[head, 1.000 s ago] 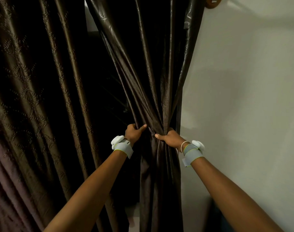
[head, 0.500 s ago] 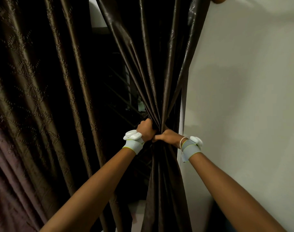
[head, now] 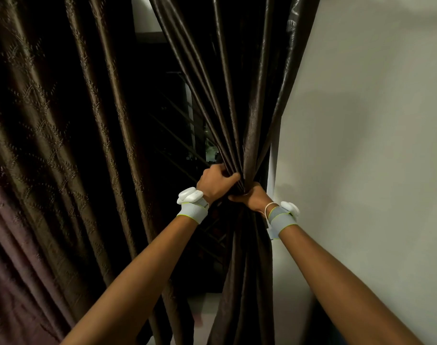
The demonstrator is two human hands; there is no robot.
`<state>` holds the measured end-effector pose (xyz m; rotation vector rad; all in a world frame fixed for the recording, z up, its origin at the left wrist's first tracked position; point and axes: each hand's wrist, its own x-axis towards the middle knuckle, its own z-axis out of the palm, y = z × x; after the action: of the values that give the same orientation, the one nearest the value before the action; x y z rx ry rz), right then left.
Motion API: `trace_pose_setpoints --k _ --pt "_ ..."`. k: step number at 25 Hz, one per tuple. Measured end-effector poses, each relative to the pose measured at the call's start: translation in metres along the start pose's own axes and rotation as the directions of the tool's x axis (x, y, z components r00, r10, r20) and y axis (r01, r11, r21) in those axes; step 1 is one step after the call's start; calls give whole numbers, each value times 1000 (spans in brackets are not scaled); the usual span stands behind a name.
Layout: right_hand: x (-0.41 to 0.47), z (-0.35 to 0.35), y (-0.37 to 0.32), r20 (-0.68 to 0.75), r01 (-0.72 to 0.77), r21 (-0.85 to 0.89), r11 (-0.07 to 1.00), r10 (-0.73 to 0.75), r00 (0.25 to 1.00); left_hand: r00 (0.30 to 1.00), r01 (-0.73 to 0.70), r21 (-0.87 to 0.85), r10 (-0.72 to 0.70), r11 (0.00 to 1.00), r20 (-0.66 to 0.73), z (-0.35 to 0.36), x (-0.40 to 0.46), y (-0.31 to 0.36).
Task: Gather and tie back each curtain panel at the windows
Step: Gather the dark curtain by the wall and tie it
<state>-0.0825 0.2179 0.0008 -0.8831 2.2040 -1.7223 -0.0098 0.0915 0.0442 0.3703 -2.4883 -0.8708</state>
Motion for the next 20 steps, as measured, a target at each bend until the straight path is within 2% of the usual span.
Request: trace_pose_setpoints --k 1,2,4,6,7,9,11,14,16,18,20 --pt "-1 -2 1 -2 -14 10 1000 14 1000 999 9 -65 -12 998 -42 -1 1 -1" --pt "-1 -3 1 9 -27 24 999 26 1000 999 25 -137 -27 990 -18 -3 2 0" --pt "-4 -1 -2 68 -24 39 999 21 997 986 61 -332 -5 941 167 0 4 4" --pt "-8 4 -9 112 23 3 1000 -24 993 953 89 -399 38 912 300 13 8 8" --pt "-10 7 -11 101 47 -18 999 -45 994 947 105 -409 34 906 318 20 7 11" --pt "-8 7 -8 44 65 -19 998 -65 997 963 117 -494 24 862 270 37 6 18" --pt "-8 6 -5 20 86 -4 996 -86 996 967 82 -558 68 826 244 47 7 20" --pt "-9 7 3 -5 2 60 998 -2 1000 953 36 -550 137 834 270 46 9 20" --pt "-15 12 7 12 -77 85 993 76 997 951 65 -511 103 857 293 43 10 16" --pt "-13 17 11 -2 -84 34 996 84 996 945 111 -372 18 921 328 40 10 5" --pt "-11 13 11 -25 -77 -48 996 75 997 936 101 -145 -45 984 348 40 13 -16"
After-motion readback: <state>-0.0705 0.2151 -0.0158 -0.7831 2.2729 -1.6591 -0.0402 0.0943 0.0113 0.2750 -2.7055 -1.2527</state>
